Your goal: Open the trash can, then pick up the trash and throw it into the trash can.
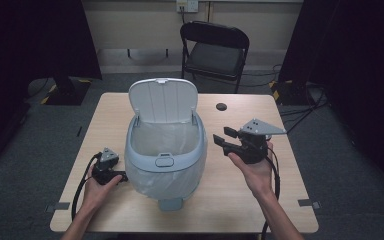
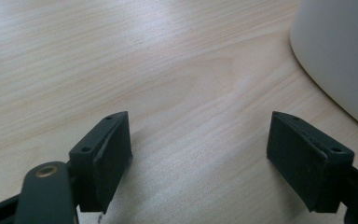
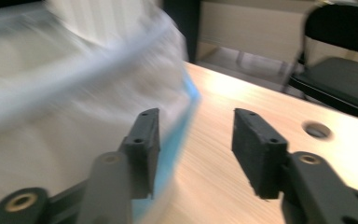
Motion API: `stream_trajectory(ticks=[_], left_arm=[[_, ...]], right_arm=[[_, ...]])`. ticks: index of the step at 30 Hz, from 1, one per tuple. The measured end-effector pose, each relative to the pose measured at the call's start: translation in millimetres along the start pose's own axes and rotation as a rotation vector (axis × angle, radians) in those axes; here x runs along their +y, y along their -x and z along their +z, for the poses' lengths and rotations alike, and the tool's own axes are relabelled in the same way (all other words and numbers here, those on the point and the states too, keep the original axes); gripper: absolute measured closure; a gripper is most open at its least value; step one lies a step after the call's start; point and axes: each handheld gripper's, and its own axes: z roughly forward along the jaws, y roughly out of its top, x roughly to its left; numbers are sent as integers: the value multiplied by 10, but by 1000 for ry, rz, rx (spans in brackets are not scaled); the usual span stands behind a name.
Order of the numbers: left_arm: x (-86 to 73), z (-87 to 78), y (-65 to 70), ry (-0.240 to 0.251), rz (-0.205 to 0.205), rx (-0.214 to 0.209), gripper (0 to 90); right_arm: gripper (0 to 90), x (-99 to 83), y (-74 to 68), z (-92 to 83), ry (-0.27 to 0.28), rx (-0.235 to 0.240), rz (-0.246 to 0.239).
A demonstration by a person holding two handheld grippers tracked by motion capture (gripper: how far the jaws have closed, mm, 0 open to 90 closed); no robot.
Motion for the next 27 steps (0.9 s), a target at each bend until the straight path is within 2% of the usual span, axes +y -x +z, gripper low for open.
stream_trajectory(ticks=[2,4,6,8,10,11,12,13,15,18,20,23,27], left_arm=[[0,0,0,0,-1,0,214],[0,0,0,0,-1,-1,214],[0,0,0,0,-1,0,214],[0,0,0,0,-1,0,214],[0,0,0,0,-1,0,214],[-1,0,1,0,-1,1,214],[-1,-1,2,0,-2,2,213],[-1,-1,2,1,-3,2,213],[-1,-1,2,0,-3,2,213],[-1,-1,2,0,-3,1,213],[-2,0,1,1,-3,0,213],[-1,0,-1,0,-3,-1,213],[-2,0,0,1,-3,-1,213]], right_arm=[[435,-162,81,38,-12,-27,38],[375,-359,142,73,-59,-35,79],[371,-430,162,77,-71,-28,96],[336,-639,214,89,-104,-46,133],[324,-710,232,94,-121,-58,137],[310,-778,248,100,-149,-67,137],[303,-848,273,100,-169,-65,146],[291,-991,315,78,-200,-76,161],[277,-1126,380,33,-221,-103,174],[224,-1259,512,-29,-274,-116,210],[228,-1335,577,-84,-298,-150,206],[224,-1402,662,-129,-305,-178,217],[199,-1475,896,-106,-305,-232,222]])
